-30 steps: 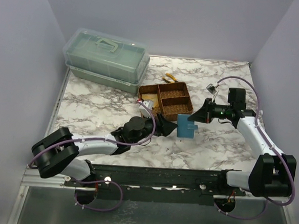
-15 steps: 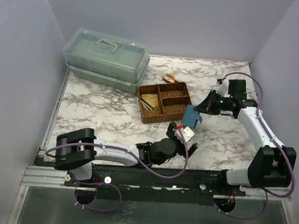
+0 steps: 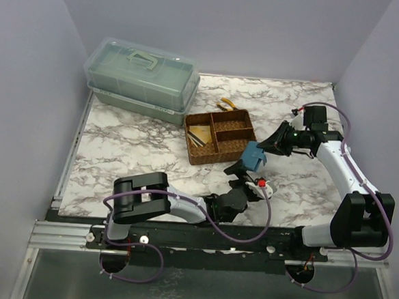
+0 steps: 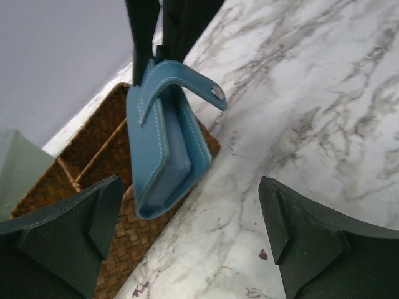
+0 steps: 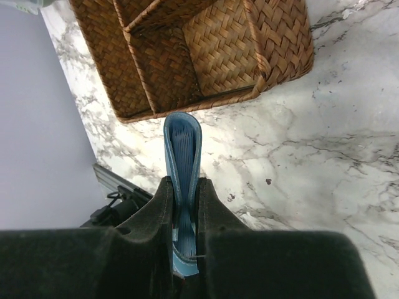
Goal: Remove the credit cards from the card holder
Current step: Pick up the card holder from the center of the board.
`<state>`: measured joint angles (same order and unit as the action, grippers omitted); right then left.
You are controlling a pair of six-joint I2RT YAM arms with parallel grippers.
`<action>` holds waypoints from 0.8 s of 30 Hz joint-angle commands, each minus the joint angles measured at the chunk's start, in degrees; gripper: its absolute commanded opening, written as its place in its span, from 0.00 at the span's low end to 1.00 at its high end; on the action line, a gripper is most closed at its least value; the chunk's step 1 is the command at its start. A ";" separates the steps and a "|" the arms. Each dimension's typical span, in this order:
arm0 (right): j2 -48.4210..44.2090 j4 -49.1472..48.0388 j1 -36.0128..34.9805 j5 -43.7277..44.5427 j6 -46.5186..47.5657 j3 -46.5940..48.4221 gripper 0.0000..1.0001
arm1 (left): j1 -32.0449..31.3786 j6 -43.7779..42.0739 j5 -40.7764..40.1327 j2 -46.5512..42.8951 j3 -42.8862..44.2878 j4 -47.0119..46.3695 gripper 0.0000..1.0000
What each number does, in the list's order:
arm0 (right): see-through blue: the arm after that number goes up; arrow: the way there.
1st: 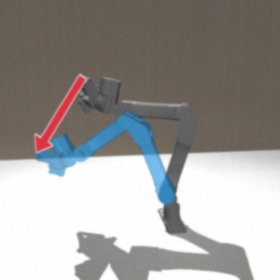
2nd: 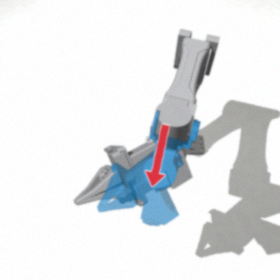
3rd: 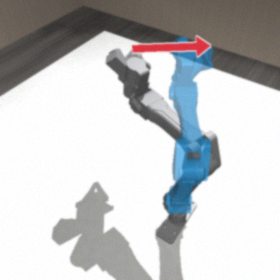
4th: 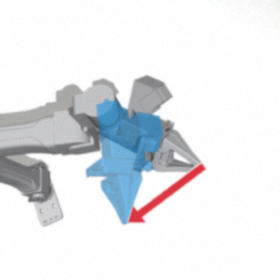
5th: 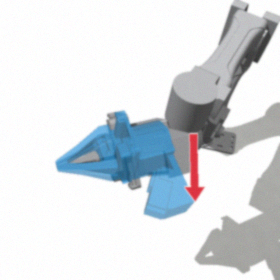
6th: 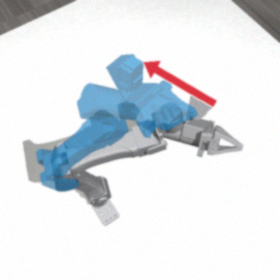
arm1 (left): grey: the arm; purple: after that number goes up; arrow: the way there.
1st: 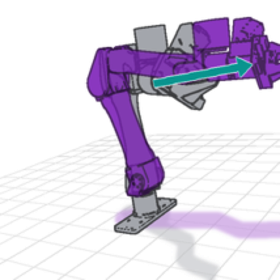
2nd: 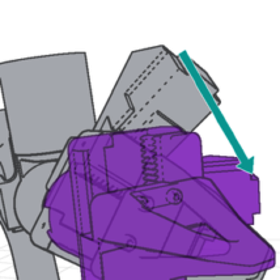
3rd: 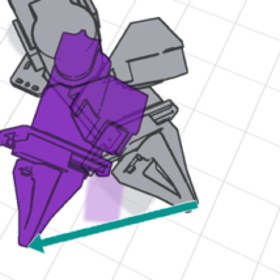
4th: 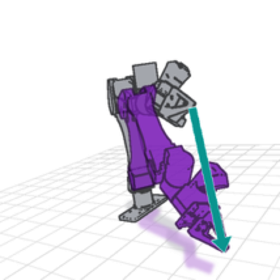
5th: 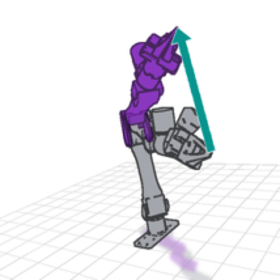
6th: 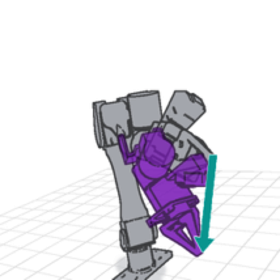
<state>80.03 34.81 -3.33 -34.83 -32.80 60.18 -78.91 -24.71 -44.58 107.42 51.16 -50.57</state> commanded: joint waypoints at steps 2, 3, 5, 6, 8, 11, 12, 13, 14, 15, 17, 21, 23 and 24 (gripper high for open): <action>-0.22 0.21 -0.36 -4.11 -2.98 -0.01 0.00 | 2.21 -3.73 -6.97 2.17 1.23 -8.30 0.95; -0.29 -0.01 -0.36 -4.60 -3.24 -0.10 0.00 | 2.54 -3.44 -7.03 2.45 1.34 -8.30 0.90; -0.17 -0.30 -0.36 -5.54 -3.66 -0.24 0.00 | 3.29 -3.00 -7.00 3.17 1.71 -8.27 0.81; -0.07 -0.34 -0.36 -5.86 -3.80 -0.24 0.00 | 3.65 -2.83 -7.01 3.56 1.94 -8.23 0.79; -0.01 -0.44 -0.36 -6.17 -4.01 -0.39 0.00 | 4.31 -2.94 -7.18 4.41 2.41 -8.19 0.75; -0.08 -0.74 -0.36 -6.71 -4.45 -0.78 0.00 | 4.64 -3.38 -7.03 5.07 2.72 -8.23 0.65; -0.05 -0.91 -0.36 -6.93 -4.62 -1.01 0.00 | 4.71 -3.35 -7.27 5.08 2.84 -8.23 0.60; -0.01 -1.10 -0.36 -7.37 -4.87 -1.29 0.00 | 4.68 -3.28 -7.42 5.02 2.96 -8.19 0.57; 0.06 -1.37 -0.36 -7.89 -5.09 -1.45 0.00 | 4.68 -3.31 -7.38 4.95 3.02 -8.19 0.53; 0.12 -1.71 -0.36 -8.57 -5.39 -1.71 0.00 | 4.65 -3.33 -7.45 4.80 3.13 -8.22 0.46; 0.21 -2.37 -0.36 -9.71 -5.84 -2.13 0.00 | 4.65 -3.31 -7.39 4.28 3.25 -8.12 0.35; 0.04 -3.54 -0.36 -11.47 -6.32 -2.67 0.19 | 4.59 -2.62 -6.86 2.29 2.57 -8.12 0.17; -0.32 -4.30 -0.36 -12.79 -6.46 -2.78 0.39 | 4.63 -1.09 -5.89 0.48 1.59 -7.88 0.12; -0.64 -4.76 -0.36 -13.40 -6.42 -2.81 0.50 | 4.57 -0.07 -5.35 -0.53 0.89 -7.58 0.10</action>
<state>80.05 32.03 -3.27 -41.98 -38.92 58.35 -74.28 -28.49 -51.29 111.77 52.80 -56.47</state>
